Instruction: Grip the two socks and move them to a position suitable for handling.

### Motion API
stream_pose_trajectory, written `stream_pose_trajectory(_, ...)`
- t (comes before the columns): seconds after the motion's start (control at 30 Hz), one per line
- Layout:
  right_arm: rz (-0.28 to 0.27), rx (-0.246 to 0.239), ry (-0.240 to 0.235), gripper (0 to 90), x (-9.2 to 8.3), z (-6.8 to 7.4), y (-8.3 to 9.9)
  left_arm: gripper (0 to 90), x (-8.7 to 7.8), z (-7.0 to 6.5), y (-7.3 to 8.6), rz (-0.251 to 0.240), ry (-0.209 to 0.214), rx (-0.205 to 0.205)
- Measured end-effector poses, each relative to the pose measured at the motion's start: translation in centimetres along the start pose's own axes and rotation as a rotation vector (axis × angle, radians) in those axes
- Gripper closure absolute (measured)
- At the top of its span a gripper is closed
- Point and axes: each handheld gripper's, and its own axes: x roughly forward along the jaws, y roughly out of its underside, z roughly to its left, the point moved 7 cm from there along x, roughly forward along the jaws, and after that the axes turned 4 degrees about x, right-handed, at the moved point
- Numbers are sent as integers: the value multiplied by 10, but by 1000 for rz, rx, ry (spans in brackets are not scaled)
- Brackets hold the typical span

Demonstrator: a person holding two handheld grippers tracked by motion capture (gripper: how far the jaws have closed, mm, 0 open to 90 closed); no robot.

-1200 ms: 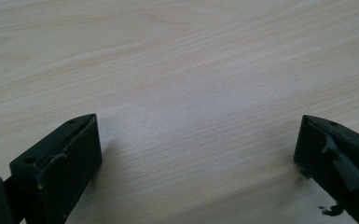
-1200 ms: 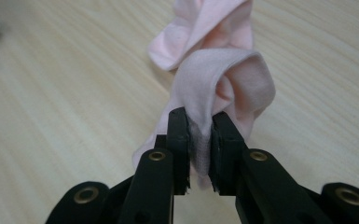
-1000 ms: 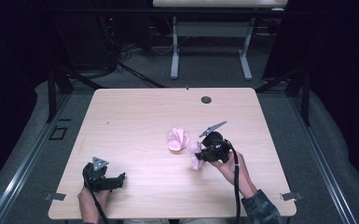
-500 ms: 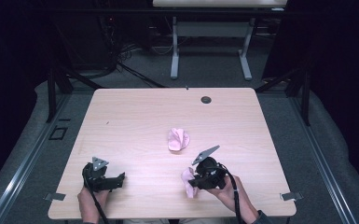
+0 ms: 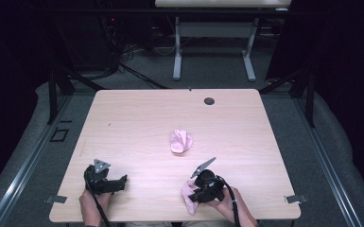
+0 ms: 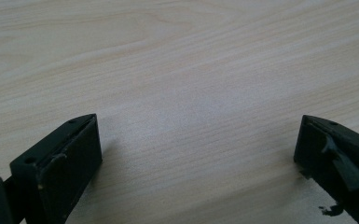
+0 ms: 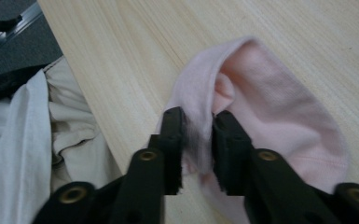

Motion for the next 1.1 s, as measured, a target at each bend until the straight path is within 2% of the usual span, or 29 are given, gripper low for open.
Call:
stream_pose_trajectory(0.03, -16, -11, -10, 540, -7, 2, -2, 7, 0, 0, 0, 1, 1, 0)
stream_pose_trajectory(0.07, -16, -11, -10, 540, -7, 2, -2, 7, 0, 0, 0, 1, 1, 0)
stream_pose_trajectory(0.13, -43, -20, -11, 402, -14, 5, -5, 6, 0, 0, 0, -2, -3, -1)
stream_pose_trajectory(0.17, -87, -36, -2, 319, -23, 6, -9, 6, 0, 0, 0, 1, 1, 1)
stream_pose_trajectory(0.2, -87, -36, -2, 319, -23, 6, -9, 7, 0, 0, 0, 1, 1, 1)
stream_pose_trajectory(0.3, -119, -49, 28, 197, -33, 1, -18, 6, 0, 0, 0, 1, -1, 0)
stream_pose_trajectory(0.37, -137, -49, 69, 144, -39, -10, -29, 6, 0, 0, 0, 1, 1, 0)
stream_pose_trajectory(0.4, -137, -49, 69, 144, -39, -10, -29, 6, 0, 0, 0, 0, 0, 0)
stream_pose_trajectory(0.47, -161, -53, 98, 120, -42, -22, -43, 6, 0, 0, 0, 1, 0, 0)
stream_pose_trajectory(0.53, -172, -53, 109, 104, -43, -26, -48, 6, 0, 0, 0, 1, 0, 0)
stream_pose_trajectory(0.6, -173, -49, 116, 63, -43, -34, -58, 7, 0, 0, 0, 1, 0, 1)
stream_pose_trajectory(0.7, -171, -52, 135, 53, -43, -45, -73, 6, 0, 0, 0, 1, 0, 1)
stream_pose_trajectory(0.73, -156, -47, 145, 43, -41, -53, -83, 6, 0, 0, 0, 1, -1, 0)
stream_pose_trajectory(0.77, -156, -47, 145, 43, -41, -53, -83, 6, 0, 0, 0, 1, -1, 0)
stream_pose_trajectory(0.8, -115, -33, 141, 0, -37, -62, -91, 6, 0, 0, 0, 1, 0, 0)
stream_pose_trajectory(0.83, -115, -33, 141, 0, -37, -62, -91, 6, 0, 0, 0, 1, 0, 0)
stream_pose_trajectory(0.87, -93, -25, 141, 0, -35, -66, -94, 6, 0, 0, 0, 1, 0, 0)
stream_pose_trajectory(0.97, -74, 6, 136, 0, -28, -81, -112, 6, 0, 0, 0, 1, 0, 0)
stream_pose_trajectory(1.1, -65, 17, 137, 0, -22, -89, -124, 7, 0, 0, 0, 2, 1, 0)
